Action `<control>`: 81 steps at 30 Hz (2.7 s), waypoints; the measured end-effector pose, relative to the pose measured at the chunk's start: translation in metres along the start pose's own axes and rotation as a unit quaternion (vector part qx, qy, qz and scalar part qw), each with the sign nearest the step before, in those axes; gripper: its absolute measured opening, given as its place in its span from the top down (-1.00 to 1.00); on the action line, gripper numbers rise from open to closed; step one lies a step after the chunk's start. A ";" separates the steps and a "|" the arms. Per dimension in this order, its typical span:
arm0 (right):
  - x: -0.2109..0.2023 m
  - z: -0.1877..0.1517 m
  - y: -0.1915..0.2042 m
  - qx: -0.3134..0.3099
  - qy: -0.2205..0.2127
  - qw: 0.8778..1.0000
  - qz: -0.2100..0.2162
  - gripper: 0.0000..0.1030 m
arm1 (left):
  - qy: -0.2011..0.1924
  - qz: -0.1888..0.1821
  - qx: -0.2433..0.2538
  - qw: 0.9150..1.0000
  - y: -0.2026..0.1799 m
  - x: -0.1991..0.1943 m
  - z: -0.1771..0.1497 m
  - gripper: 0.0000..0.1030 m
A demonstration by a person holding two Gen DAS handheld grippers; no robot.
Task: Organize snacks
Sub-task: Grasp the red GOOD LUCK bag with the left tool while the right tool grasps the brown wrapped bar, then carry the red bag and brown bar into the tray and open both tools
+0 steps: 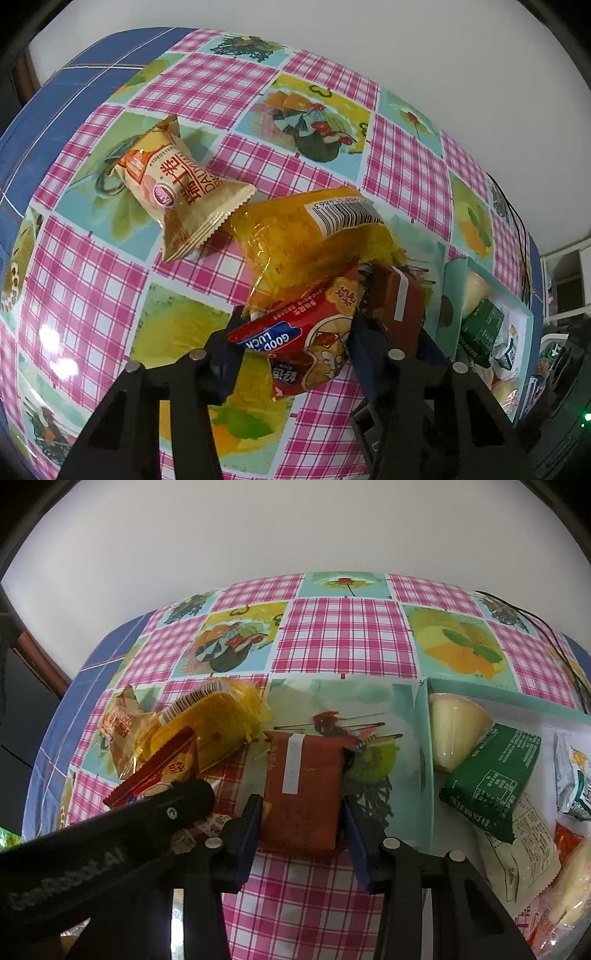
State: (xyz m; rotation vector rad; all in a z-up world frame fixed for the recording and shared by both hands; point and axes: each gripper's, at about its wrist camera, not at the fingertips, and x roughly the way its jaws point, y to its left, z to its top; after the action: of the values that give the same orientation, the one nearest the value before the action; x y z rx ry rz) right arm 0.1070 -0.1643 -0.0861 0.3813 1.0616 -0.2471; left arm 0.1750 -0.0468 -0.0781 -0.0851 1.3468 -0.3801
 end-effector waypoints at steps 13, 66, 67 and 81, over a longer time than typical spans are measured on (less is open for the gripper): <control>-0.032 0.007 -0.007 0.019 -0.014 1.000 0.017 0.18 | -0.047 -0.010 0.004 0.999 -0.009 -0.039 0.003 0.07; -0.129 -0.015 -0.262 0.205 -0.053 0.974 -0.079 0.18 | -0.117 -0.030 0.240 0.963 -0.245 -0.019 -0.070 0.07; -0.127 -0.015 -0.263 0.205 -0.051 0.974 -0.080 0.18 | -0.117 -0.030 0.245 0.962 -0.248 -0.016 -0.071 0.07; -0.101 -0.017 -0.272 0.196 -0.029 0.975 -0.103 0.18 | -0.101 -0.035 0.269 0.957 -0.270 0.016 -0.072 0.07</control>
State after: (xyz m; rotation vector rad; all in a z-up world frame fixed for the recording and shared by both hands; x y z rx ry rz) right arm -0.0564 -0.4030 -0.0541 0.6143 0.9944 -0.6563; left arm 0.0495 -0.2931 -0.0353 0.2761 1.0023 -0.7666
